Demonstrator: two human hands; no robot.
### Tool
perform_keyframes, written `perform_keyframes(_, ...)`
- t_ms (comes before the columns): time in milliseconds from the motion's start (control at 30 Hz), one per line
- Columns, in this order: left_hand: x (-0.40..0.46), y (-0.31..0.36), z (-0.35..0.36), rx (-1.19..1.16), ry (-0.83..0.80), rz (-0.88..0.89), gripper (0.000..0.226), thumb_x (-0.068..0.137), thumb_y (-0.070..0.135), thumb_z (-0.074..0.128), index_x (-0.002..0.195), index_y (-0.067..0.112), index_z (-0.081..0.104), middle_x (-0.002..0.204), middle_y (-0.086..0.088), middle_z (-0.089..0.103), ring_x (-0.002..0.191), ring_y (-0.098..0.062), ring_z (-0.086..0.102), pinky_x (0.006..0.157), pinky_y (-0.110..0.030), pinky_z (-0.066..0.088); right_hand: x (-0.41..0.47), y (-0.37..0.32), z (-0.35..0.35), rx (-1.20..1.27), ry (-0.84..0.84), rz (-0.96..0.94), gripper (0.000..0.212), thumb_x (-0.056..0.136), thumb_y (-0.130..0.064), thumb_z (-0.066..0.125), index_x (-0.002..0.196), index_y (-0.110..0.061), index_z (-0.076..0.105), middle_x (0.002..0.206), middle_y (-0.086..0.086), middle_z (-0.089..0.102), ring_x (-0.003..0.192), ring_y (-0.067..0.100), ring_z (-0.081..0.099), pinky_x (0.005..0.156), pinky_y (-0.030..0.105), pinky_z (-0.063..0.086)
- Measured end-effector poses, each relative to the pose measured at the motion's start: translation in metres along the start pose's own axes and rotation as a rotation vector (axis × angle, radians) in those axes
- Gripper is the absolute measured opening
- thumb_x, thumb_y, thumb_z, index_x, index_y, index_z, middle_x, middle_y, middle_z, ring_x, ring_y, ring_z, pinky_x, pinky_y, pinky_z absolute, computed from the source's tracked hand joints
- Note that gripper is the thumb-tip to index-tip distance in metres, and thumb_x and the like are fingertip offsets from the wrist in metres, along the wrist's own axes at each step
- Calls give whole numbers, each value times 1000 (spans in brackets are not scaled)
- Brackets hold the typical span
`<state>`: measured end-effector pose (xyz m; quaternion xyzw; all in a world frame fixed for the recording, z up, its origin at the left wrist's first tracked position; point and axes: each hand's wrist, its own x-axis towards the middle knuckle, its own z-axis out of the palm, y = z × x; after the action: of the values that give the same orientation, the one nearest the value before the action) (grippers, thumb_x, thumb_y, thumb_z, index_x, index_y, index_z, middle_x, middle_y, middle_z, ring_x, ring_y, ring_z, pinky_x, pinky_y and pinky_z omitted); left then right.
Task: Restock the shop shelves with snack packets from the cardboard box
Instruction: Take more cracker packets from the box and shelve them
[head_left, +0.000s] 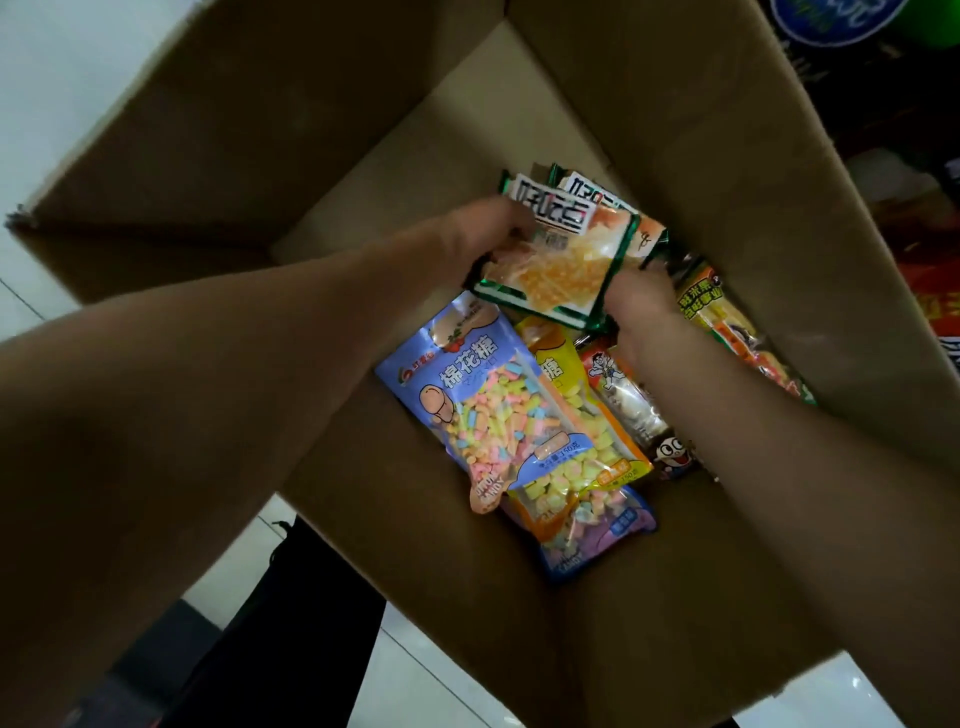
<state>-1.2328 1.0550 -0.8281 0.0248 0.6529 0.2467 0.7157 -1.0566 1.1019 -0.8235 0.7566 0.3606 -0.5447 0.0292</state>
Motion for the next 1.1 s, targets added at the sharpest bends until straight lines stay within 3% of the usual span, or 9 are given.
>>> perform_keyframes(133, 8, 0, 17, 84, -8, 47, 13, 90, 19, 61, 79, 12, 62, 55, 2, 60, 40, -9, 47, 44, -20, 35, -5, -4, -13, 269, -149, 148, 65, 68, 10, 45, 128, -14, 52, 115, 13, 58, 102, 36, 63, 87, 52, 56)
perform_keyframes(233, 15, 1, 26, -15, -55, 23, 14, 91, 24, 61, 88, 10, 62, 57, 0, 65, 41, -11, 53, 45, -19, 41, -1, -8, -14, 399, -254, 185, 22, 59, 3, 51, 73, -11, 61, 92, 12, 67, 101, 38, 69, 89, 56, 54)
perform_keyframes(300, 18, -1, 32, -54, -88, -10, 18, 89, 27, 62, 95, 10, 63, 73, -6, 70, 50, -17, 59, 57, -24, 49, 0, -12, -13, 404, -259, 164, 15, 54, 0, 53, 63, -12, 52, 98, 10, 65, 109, 38, 65, 100, 56, 48)
perform_keyframes(400, 15, -2, 33, -57, -131, -53, 27, 86, 30, 63, 105, 10, 64, 92, -11, 73, 70, -25, 68, 80, -38, 56, -5, -14, -14, 364, -298, 155, 23, 55, -2, 54, 76, -10, 54, 108, 10, 66, 113, 37, 63, 101, 54, 47)
perform_keyframes(467, 5, -2, 27, -59, -152, -66, 28, 86, 30, 64, 106, 10, 64, 87, -9, 74, 68, -25, 70, 75, -36, 59, -11, -12, -19, 349, -346, 156, 19, 68, 1, 52, 82, -9, 61, 99, 11, 72, 101, 36, 70, 92, 51, 54)
perform_keyframes(600, -31, 0, 5, -97, -162, -69, 28, 80, 29, 68, 101, 11, 66, 69, -6, 71, 53, -22, 66, 60, -29, 56, -45, -10, -35, 303, -439, 120, 27, 77, -4, 65, 102, -12, 70, 109, 9, 75, 101, 28, 72, 88, 41, 56)
perform_keyframes(700, -75, 6, -5, -94, -192, -67, 21, 79, 28, 68, 93, 12, 69, 79, -9, 75, 63, -25, 71, 64, -34, 59, -86, -17, -44, 295, -440, 129, 37, 65, -9, 74, 101, -8, 69, 115, 11, 73, 110, 28, 68, 102, 43, 50)
perform_keyframes(867, -174, 25, -11, -197, -203, -35, 19, 82, 24, 68, 97, 12, 70, 100, -11, 77, 79, -25, 75, 71, -36, 61, -175, -49, -63, 252, -462, 23, 57, 54, -20, 81, 109, -14, 69, 101, 0, 77, 96, 17, 72, 103, 45, 45)
perform_keyframes(1100, -350, 73, -1, -277, -220, 60, 35, 86, 26, 67, 118, 12, 66, 117, -14, 72, 100, -29, 71, 89, -43, 58, -330, -112, -115, 346, -450, -125, 47, 68, -4, 76, 109, -23, 63, 95, 0, 78, 84, 17, 75, 65, 31, 58)
